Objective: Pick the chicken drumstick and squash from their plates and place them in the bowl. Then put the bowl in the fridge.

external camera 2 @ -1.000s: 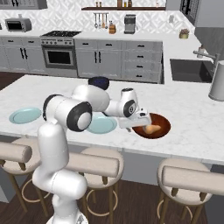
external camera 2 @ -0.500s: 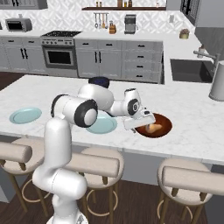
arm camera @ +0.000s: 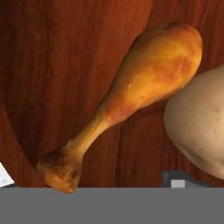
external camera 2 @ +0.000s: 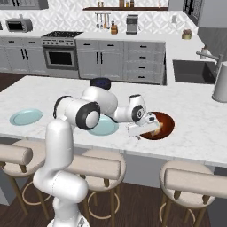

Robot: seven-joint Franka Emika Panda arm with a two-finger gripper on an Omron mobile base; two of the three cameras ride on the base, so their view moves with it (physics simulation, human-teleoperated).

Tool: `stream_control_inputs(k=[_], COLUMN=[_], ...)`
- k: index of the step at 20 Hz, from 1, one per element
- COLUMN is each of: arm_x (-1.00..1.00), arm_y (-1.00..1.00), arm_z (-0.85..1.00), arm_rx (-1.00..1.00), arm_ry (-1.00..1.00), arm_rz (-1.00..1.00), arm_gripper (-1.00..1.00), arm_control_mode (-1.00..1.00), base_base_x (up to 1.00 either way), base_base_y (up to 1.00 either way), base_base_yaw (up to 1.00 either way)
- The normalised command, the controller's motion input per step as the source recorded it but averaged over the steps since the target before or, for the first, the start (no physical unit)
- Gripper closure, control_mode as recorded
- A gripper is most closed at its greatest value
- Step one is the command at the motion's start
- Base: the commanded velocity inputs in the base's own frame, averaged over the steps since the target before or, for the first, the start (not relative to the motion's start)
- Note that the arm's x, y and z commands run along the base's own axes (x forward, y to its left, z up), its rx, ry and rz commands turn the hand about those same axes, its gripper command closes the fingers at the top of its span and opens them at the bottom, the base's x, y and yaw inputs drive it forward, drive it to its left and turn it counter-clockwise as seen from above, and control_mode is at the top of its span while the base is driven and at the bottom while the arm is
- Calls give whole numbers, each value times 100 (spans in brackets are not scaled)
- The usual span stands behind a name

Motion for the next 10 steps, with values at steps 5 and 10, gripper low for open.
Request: stream_control_inputs(k=[5, 10], arm_x=[-1, 8], arm_y=[-2, 0], arm_z=[-22, 0], arm_rx=[0, 0], arm_ry=[0, 0], arm_rz=[2, 6], arm_gripper=[100, 100], arm_control_mode=[-100, -100], base_base_x=[0, 0], base_base_y=[0, 0], base_base_yaw=[0, 0])
